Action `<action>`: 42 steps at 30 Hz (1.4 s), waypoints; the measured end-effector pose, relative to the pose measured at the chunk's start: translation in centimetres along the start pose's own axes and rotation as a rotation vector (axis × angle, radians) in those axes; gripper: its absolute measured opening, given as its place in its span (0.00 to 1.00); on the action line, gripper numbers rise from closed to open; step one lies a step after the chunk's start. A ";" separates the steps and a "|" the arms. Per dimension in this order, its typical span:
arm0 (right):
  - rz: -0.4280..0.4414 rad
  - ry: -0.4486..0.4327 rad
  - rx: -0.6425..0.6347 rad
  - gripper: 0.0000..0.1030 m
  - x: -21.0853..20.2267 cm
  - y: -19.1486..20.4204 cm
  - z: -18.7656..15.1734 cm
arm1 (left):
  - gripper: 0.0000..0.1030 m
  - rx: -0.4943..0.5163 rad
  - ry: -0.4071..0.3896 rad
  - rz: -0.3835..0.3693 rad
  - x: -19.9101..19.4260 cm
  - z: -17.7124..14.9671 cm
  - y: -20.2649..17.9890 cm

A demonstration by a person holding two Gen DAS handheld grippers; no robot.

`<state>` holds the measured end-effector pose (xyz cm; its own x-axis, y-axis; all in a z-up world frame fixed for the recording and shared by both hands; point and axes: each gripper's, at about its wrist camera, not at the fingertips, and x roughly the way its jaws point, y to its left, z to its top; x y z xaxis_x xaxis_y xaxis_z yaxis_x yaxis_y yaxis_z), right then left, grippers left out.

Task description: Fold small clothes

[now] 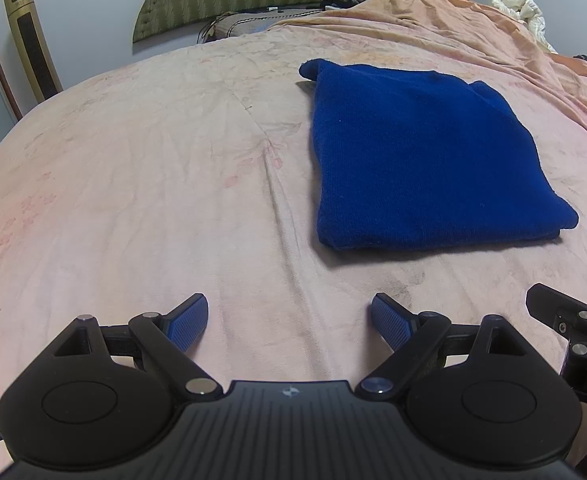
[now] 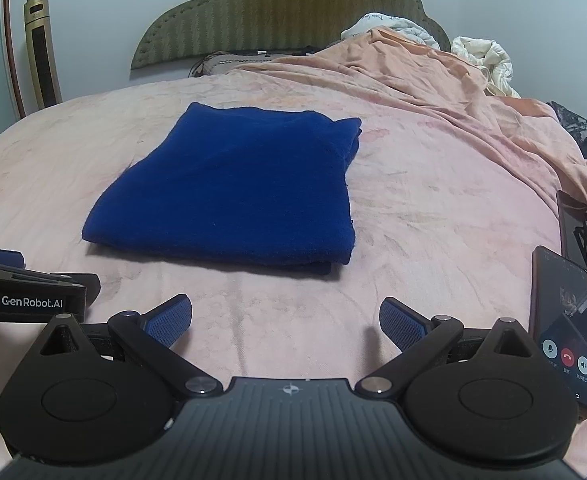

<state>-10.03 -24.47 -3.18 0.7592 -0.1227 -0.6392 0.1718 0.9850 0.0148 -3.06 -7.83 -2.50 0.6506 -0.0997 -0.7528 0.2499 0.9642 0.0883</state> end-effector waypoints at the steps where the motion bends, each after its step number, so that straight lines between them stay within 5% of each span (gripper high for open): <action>1: -0.001 0.000 0.000 0.98 0.0 0.0 0.0 | 0.87 0.000 0.000 0.000 0.0 0.0 0.0; 42: 0.010 0.004 0.016 0.98 -0.1 -0.2 -0.2 | 0.87 0.042 -0.047 0.010 -0.7 0.1 -0.4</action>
<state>-10.24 -24.61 -3.26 0.7585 -0.1119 -0.6420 0.1736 0.9842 0.0336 -3.51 -8.19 -1.95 0.6860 -0.1027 -0.7203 0.2723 0.9543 0.1233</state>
